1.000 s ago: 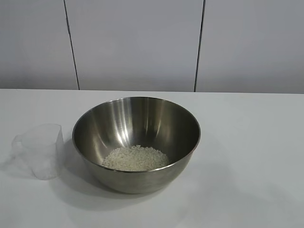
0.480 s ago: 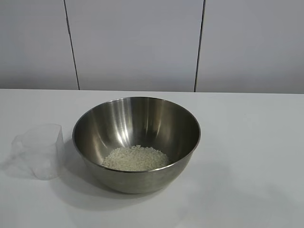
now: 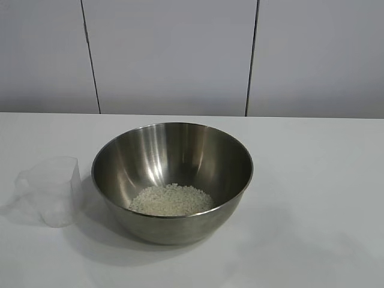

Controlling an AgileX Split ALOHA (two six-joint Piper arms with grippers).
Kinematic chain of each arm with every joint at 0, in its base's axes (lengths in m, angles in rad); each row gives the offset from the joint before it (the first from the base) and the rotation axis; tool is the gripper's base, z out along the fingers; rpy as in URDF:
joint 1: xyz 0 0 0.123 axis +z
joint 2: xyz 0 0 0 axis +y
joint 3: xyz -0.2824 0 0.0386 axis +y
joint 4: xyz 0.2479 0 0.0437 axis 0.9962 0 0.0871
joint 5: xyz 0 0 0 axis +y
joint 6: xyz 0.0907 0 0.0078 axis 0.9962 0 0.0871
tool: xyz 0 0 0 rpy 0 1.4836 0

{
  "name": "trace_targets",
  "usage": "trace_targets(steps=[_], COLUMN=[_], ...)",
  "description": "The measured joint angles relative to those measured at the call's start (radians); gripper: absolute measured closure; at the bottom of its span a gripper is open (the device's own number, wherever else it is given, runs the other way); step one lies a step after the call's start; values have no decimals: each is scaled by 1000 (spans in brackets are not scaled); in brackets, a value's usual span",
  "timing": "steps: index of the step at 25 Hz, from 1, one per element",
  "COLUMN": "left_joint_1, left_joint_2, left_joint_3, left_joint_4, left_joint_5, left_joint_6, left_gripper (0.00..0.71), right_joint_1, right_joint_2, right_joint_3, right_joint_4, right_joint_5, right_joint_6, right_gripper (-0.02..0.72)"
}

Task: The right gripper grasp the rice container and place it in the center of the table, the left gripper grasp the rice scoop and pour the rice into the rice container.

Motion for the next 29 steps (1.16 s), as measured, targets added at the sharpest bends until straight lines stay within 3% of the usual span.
trace_targets(steps=[4,7,12,19,29], left_joint_1=[-1,-1,-11,-89,-115], left_joint_2=[-207,-330,-343,-343,-343], left_joint_3=[171,224,262,366,366], left_joint_4=[0,0,6,66,71], left_joint_5=[76,151,226,144,125], left_joint_6=[-45,-50,-40,-43,-44], left_gripper=[74,74,74,74,74], right_joint_1=[0,0,0,0,0], right_joint_2=[0,0,0,0,0], right_joint_3=[0,0,0,0,0], right_joint_4=[0,0,1,1,1], right_joint_5=[0,0,0,1,1], right_joint_6=[0,0,0,0,0], right_gripper=[105,105,105,105,105])
